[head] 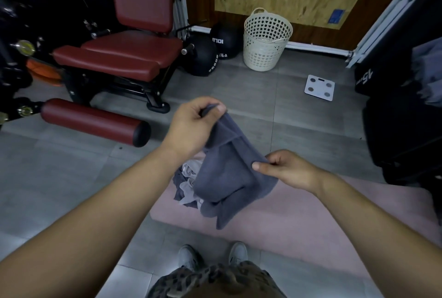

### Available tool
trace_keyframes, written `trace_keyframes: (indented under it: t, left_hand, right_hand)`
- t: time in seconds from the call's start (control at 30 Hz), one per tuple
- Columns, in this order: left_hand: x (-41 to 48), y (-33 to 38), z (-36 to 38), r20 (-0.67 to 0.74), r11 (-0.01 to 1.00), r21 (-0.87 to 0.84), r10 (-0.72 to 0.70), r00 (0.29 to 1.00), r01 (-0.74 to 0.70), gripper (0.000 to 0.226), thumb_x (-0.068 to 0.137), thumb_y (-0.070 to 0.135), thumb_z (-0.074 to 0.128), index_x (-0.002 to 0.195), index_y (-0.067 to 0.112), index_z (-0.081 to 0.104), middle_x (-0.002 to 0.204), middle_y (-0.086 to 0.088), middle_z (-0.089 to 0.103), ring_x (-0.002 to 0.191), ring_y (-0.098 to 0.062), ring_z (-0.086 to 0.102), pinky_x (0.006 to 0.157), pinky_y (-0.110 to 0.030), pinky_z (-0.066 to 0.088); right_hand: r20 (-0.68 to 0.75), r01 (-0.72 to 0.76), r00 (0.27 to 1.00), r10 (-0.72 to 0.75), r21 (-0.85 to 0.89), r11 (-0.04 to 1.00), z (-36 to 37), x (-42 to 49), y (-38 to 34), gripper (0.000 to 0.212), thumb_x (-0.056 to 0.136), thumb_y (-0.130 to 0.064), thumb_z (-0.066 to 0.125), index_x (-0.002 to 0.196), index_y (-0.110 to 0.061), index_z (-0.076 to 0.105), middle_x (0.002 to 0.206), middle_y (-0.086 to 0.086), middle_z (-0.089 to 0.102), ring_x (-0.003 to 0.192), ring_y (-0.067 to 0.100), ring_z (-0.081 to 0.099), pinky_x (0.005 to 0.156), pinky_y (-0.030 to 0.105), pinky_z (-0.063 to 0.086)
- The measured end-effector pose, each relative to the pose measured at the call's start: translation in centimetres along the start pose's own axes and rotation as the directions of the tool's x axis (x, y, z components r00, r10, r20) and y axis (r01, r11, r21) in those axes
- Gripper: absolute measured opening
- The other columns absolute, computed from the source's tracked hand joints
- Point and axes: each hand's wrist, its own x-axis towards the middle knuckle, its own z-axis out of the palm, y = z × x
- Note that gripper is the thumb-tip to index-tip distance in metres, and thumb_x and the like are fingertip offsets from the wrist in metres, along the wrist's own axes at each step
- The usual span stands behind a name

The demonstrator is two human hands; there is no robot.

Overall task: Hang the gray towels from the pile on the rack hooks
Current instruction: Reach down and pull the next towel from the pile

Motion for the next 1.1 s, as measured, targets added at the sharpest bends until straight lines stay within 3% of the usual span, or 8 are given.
trace_keyframes:
  t: [0.1, 0.2, 0.27, 0.37, 0.5, 0.57, 0.77, 1.1]
  left_hand:
    - [0.2, -0.7, -1.0, -0.067, 0.994, 0.102, 0.04, 0.997, -0.033, 0.02, 0.091, 0.013, 0.068, 0.081, 0.03, 0.069, 0.096, -0.003, 0.064, 0.088, -0.005, 0.06, 0.089, -0.019, 0.045]
    - [-0.3, -1.2, -1.1, -0.068, 0.997, -0.054, -0.058, 0.996, 0.055, 0.017, 0.096, 0.008, 0.063, 0.085, 0.018, 0.069, 0.087, -0.002, 0.067, 0.079, -0.003, 0.061, 0.079, -0.019, 0.047]
    - [-0.4, -1.6, -1.2, -0.069, 0.988, -0.123, -0.105, 0.992, 0.096, 0.016, 0.097, 0.005, 0.06, 0.087, 0.014, 0.07, 0.084, 0.001, 0.069, 0.077, -0.002, 0.063, 0.077, -0.018, 0.049]
    - [-0.5, -2.2, -1.3, -0.072, 0.988, -0.081, -0.141, 0.987, 0.135, 0.019, 0.096, 0.006, 0.063, 0.085, 0.02, 0.07, 0.087, 0.006, 0.069, 0.078, 0.001, 0.063, 0.078, -0.017, 0.048]
    - [-1.1, -3.0, -0.3, 0.001, 0.982, 0.001, -0.186, 0.982, 0.186, 0.02, 0.094, 0.007, 0.066, 0.086, 0.025, 0.07, 0.089, 0.008, 0.07, 0.08, 0.001, 0.064, 0.082, -0.019, 0.049]
    - [-1.4, -3.1, 0.1, -0.003, 0.98, 0.028, -0.195, 0.981, 0.195, 0.02, 0.093, 0.009, 0.067, 0.084, 0.026, 0.072, 0.088, 0.01, 0.071, 0.08, 0.003, 0.064, 0.083, -0.018, 0.05]
    - [-1.4, -3.0, 1.1, -0.099, 0.978, -0.058, -0.207, 0.973, 0.202, 0.021, 0.092, 0.005, 0.067, 0.08, 0.022, 0.072, 0.08, 0.008, 0.071, 0.069, 0.008, 0.063, 0.073, -0.009, 0.049]
    - [-0.5, -2.4, 1.8, -0.158, 0.968, -0.124, -0.237, 0.958, 0.219, 0.013, 0.096, 0.013, 0.064, 0.084, 0.016, 0.068, 0.078, 0.006, 0.064, 0.077, -0.006, 0.057, 0.077, -0.021, 0.046]
  right_hand:
    - [-0.026, -0.048, 0.999, 0.047, -0.029, 0.998, -0.7, -0.6, 1.2, 0.077, 0.07, -0.074, 0.071, 0.072, 0.002, 0.059, 0.068, 0.001, 0.046, 0.067, 0.014, 0.043, 0.066, 0.034, 0.033]
    - [-0.019, -0.016, 1.0, 0.015, -0.01, 1.0, -1.5, -1.1, 1.1, 0.038, 0.082, -0.045, 0.067, 0.058, -0.018, 0.053, 0.064, -0.004, 0.038, 0.066, 0.012, 0.038, 0.068, 0.033, 0.033]
    - [-0.037, 0.035, 0.999, -0.033, 0.062, 0.997, -1.8, -1.4, 0.9, 0.03, 0.088, -0.03, 0.066, 0.066, -0.011, 0.06, 0.068, 0.001, 0.044, 0.07, 0.016, 0.041, 0.07, 0.033, 0.034]
    - [-0.236, 0.11, 0.969, -0.08, 0.118, 0.987, -2.0, -1.8, 0.8, 0.024, 0.092, -0.013, 0.07, 0.08, 0.006, 0.063, 0.069, 0.009, 0.049, 0.069, 0.019, 0.04, 0.065, 0.03, 0.034]
    - [-0.506, 0.197, 0.858, -0.092, 0.157, 0.968, -2.7, -2.0, 0.3, 0.02, 0.085, -0.005, 0.077, 0.074, -0.005, 0.059, 0.064, 0.018, 0.057, 0.062, 0.024, 0.05, 0.061, 0.042, 0.046]
    - [-0.569, 0.206, 0.812, -0.127, 0.077, 0.976, -3.2, -2.4, 0.1, 0.033, 0.082, -0.01, 0.081, 0.072, -0.004, 0.05, 0.062, 0.018, 0.05, 0.058, 0.021, 0.044, 0.055, 0.035, 0.041]
    - [-0.458, 0.137, 0.861, -0.223, -0.214, 0.967, -4.3, -4.6, -0.3, 0.05, 0.08, -0.017, 0.083, 0.058, -0.015, 0.037, 0.055, -0.005, 0.036, 0.054, 0.008, 0.031, 0.051, 0.025, 0.027]
    - [-0.342, 0.165, 0.931, -0.128, 0.082, 0.983, -4.7, -5.6, 1.1, 0.022, 0.094, -0.014, 0.068, 0.078, -0.001, 0.062, 0.067, 0.008, 0.053, 0.065, 0.019, 0.046, 0.065, 0.031, 0.037]
